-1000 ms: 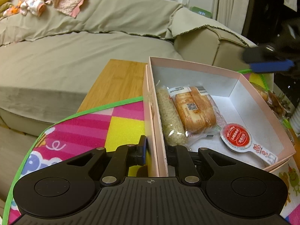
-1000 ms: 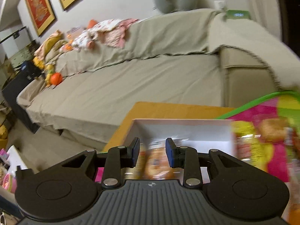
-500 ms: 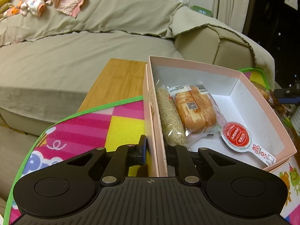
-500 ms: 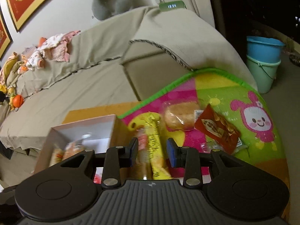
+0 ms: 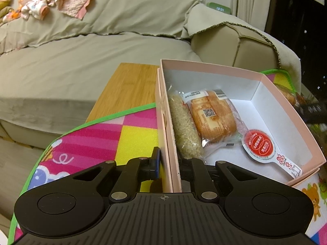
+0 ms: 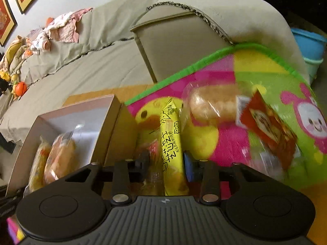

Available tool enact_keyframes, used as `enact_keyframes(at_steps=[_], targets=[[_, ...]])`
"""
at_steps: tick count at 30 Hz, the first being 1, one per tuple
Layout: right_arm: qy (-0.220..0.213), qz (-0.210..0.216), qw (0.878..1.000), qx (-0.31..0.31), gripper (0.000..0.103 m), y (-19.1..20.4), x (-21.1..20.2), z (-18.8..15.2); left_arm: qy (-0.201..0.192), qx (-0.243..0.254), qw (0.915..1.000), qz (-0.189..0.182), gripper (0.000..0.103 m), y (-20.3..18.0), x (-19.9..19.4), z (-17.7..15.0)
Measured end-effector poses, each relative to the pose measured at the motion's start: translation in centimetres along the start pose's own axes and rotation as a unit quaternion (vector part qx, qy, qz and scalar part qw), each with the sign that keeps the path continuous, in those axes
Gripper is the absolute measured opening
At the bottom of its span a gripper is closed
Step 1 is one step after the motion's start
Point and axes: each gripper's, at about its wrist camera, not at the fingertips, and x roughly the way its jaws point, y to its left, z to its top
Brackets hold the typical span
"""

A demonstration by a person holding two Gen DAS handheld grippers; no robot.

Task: Organize objects
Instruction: 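Move the right gripper to the round biscuit packet and grasp it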

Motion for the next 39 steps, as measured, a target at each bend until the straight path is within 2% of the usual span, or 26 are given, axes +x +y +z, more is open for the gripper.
enact_keyframes(at_steps=[7, 12, 15, 17, 19, 23, 31, 34, 35, 39], targets=[[0.012, -0.027, 0.999, -0.033, 0.034, -0.7, -4.4, -3.8, 0.000, 0.000, 1.0000, -0.001, 0.013, 0.0, 0.0, 0.0], [-0.021, -0.095, 0.993, -0.071, 0.039, -1.1, -7.7, -6.4, -0.001, -0.003, 1.0000, -0.002, 0.013, 0.1, -0.1, 0.0], [-0.044, -0.104, 0.991, -0.078, 0.041, -1.2, -9.5, -7.5, -0.001, -0.003, 1.0000, -0.002, 0.013, 0.0, -0.1, 0.0], [-0.063, -0.108, 0.988, -0.087, 0.047, -0.8, -10.6, -8.2, -0.001, -0.002, 1.0000, -0.002, 0.013, 0.1, -0.1, 0.0], [-0.074, -0.100, 0.987, -0.100, 0.047, -0.3, -11.4, -9.0, -0.001, -0.003, 1.0000, -0.002, 0.013, 0.0, -0.1, 0.0], [-0.069, -0.082, 0.986, -0.124, 0.047, 1.3, -11.4, -10.1, -0.001, -0.003, 1.0000, -0.002, 0.013, 0.0, -0.1, 0.0], [-0.046, -0.083, 0.984, -0.150, 0.050, 3.2, -8.5, -11.2, -0.002, -0.003, 1.0000, -0.003, 0.013, 0.0, -0.1, 0.0], [-0.044, -0.046, 0.987, -0.146, 0.049, 3.6, -8.8, -11.1, -0.002, -0.003, 1.0000, -0.003, 0.013, 0.0, -0.1, 0.0], [-0.046, -0.046, 0.987, -0.146, 0.049, 3.8, -8.8, -11.1, -0.002, -0.003, 1.0000, -0.003, 0.013, 0.0, -0.2, -0.1], [-0.053, -0.094, 0.982, -0.152, 0.052, 3.9, -8.1, -11.0, -0.002, -0.003, 1.0000, -0.003, 0.014, 0.0, -0.2, -0.1]])
